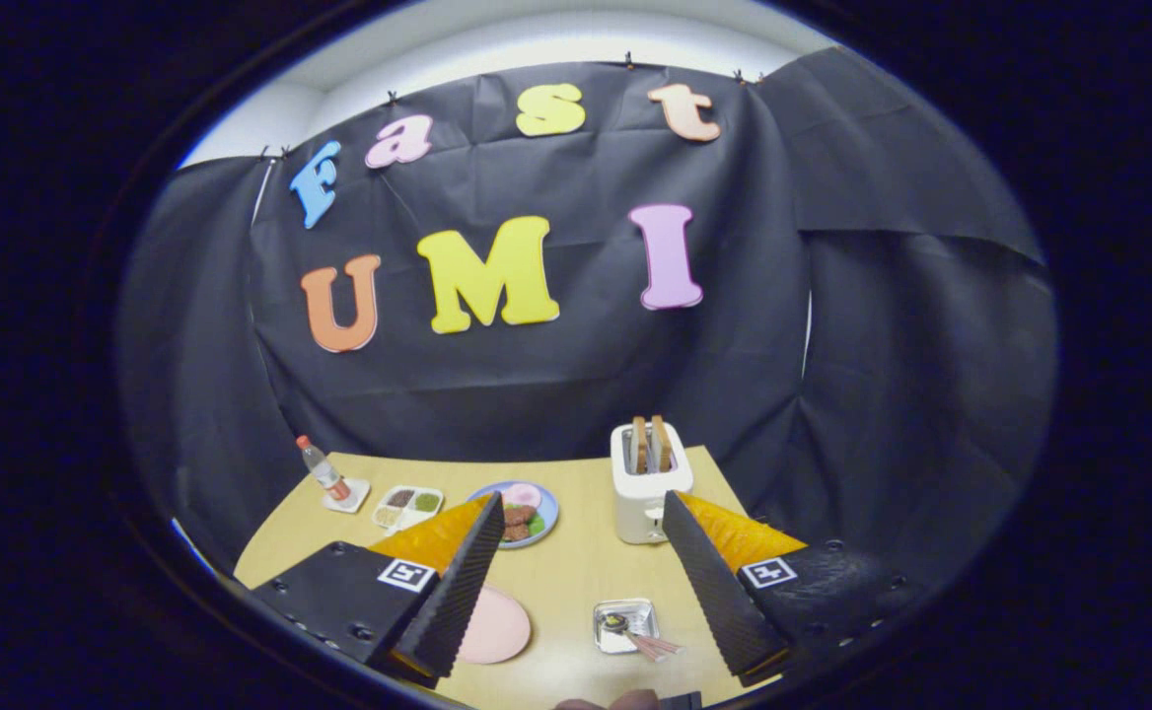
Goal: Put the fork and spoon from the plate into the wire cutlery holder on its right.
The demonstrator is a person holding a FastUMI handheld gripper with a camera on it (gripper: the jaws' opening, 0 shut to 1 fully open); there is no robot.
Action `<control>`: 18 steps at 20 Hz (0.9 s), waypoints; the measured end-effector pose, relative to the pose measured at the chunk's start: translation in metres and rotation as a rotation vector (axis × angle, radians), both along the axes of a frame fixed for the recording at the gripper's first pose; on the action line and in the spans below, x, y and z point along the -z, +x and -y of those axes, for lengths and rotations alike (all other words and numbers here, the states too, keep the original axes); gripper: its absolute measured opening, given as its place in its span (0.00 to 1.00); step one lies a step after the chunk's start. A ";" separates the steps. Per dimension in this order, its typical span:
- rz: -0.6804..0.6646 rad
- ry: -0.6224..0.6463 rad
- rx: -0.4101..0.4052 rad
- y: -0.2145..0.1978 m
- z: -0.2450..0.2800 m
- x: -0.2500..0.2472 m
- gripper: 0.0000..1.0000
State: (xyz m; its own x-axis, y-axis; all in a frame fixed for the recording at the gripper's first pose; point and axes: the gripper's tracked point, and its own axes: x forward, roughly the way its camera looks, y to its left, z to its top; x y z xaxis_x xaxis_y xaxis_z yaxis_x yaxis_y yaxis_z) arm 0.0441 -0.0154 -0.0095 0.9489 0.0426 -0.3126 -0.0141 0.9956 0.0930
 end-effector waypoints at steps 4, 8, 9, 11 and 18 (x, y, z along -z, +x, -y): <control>0.144 -0.030 0.008 -0.028 -0.001 -0.027 0.96; 0.158 -0.012 -0.004 -0.042 -0.010 -0.026 0.96; 0.155 -0.006 -0.002 -0.043 -0.010 -0.025 0.96; 0.151 0.003 0.004 -0.046 -0.011 -0.025 0.96; 0.146 0.004 0.017 -0.045 -0.013 -0.021 0.96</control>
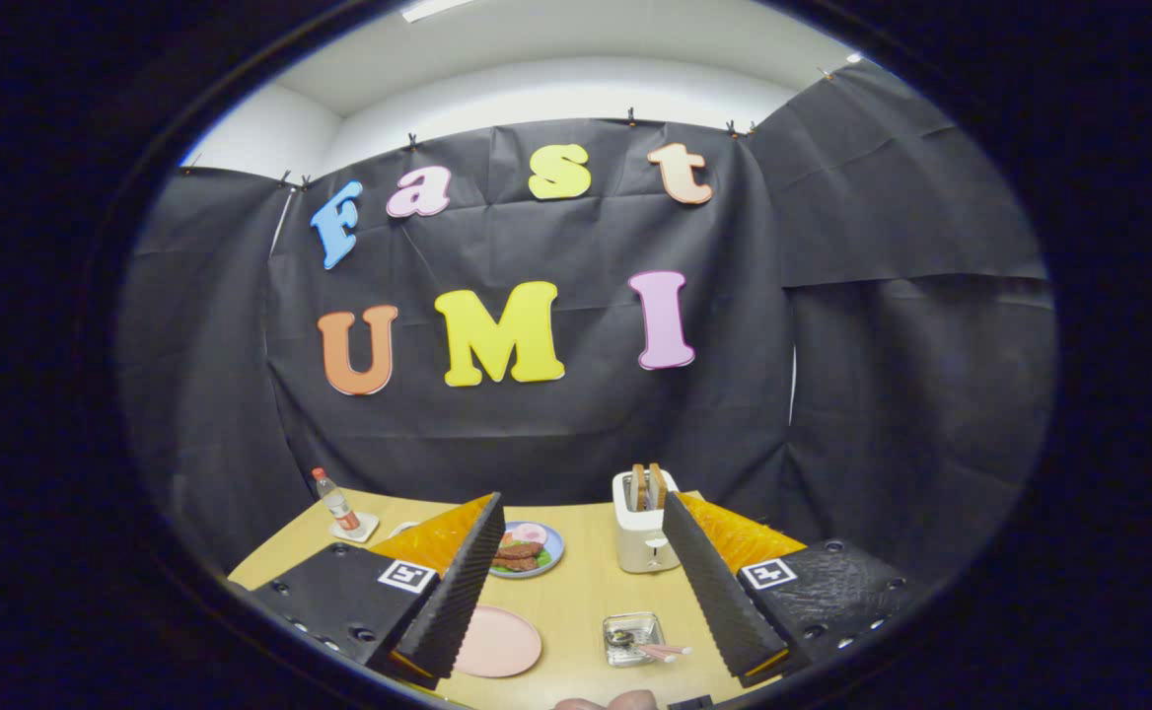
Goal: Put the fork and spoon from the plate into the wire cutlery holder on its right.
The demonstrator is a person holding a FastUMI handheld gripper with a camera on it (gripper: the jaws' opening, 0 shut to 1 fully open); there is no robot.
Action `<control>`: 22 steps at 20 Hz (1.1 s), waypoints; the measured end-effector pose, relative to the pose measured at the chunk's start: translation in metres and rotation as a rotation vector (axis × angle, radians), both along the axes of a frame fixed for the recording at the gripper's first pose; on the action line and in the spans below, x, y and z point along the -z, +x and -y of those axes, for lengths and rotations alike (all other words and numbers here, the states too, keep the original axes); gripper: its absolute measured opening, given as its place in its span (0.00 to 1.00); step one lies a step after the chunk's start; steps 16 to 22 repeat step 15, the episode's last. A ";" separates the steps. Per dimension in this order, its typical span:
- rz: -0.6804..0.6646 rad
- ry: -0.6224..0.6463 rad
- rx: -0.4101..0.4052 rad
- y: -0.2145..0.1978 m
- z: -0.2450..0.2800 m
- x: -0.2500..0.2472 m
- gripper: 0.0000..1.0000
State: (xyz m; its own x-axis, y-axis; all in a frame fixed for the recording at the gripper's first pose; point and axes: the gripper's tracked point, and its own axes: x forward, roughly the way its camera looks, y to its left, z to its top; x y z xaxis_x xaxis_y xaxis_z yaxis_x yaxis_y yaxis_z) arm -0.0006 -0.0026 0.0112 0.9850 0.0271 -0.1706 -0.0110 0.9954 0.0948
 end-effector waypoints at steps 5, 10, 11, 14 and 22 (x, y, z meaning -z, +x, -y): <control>0.002 -0.003 0.007 0.002 0.004 -0.002 0.96; 0.002 0.014 0.016 0.004 0.009 -0.007 0.96; 0.005 0.016 0.019 0.005 0.011 -0.008 0.96; -0.005 0.025 0.024 0.006 0.015 -0.006 0.96; -0.002 0.027 0.026 0.006 0.017 -0.008 0.96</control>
